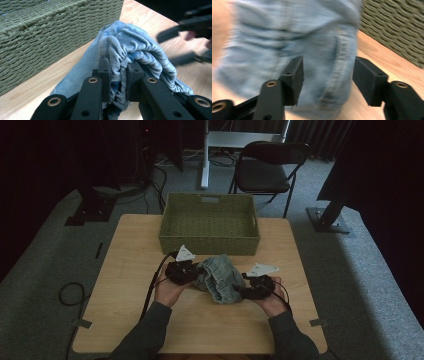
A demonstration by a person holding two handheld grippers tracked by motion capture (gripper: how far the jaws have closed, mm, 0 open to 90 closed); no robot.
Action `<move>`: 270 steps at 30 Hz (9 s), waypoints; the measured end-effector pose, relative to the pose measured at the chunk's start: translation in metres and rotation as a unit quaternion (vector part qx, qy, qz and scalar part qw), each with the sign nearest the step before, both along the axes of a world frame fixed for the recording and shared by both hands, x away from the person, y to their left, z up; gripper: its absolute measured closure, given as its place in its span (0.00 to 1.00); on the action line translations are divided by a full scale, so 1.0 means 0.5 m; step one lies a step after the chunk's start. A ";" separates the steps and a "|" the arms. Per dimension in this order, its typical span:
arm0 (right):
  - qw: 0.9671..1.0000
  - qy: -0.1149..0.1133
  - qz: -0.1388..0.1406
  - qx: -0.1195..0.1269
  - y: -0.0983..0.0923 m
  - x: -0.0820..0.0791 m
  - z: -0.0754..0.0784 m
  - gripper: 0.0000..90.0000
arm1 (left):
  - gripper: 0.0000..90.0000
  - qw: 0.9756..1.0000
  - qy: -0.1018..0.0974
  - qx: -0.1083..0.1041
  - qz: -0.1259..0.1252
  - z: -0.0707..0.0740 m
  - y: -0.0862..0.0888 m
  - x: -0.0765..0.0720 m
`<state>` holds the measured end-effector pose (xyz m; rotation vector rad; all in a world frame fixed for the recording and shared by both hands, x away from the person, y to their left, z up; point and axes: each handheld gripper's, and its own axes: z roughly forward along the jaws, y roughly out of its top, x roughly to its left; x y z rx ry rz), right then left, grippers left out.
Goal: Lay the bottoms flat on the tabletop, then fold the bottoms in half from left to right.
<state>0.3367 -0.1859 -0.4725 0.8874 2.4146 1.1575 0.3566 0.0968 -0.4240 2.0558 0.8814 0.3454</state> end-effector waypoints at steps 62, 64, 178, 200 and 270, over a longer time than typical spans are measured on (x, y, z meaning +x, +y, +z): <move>0.994 -0.020 -0.111 0.007 -0.067 0.072 -0.021 0.49 | 0.82 0.998 0.065 -0.004 0.007 -0.097 -0.031 0.067; 0.993 -0.010 -0.112 0.017 -0.073 0.077 -0.034 0.50 | 0.85 0.998 0.060 -0.001 0.003 -0.098 -0.032 0.065; 0.990 0.057 -0.096 -0.089 -0.087 0.044 -0.114 0.89 | 0.94 0.993 0.016 0.109 0.049 -0.217 0.174 -0.032; 0.993 -0.009 -0.108 -0.037 -0.067 0.012 -0.095 0.64 | 0.69 0.994 -0.016 0.064 0.092 -0.200 0.229 -0.093; 0.991 0.001 -0.124 -0.053 -0.096 0.031 -0.138 0.65 | 0.68 0.990 0.061 0.016 0.130 -0.230 0.260 -0.084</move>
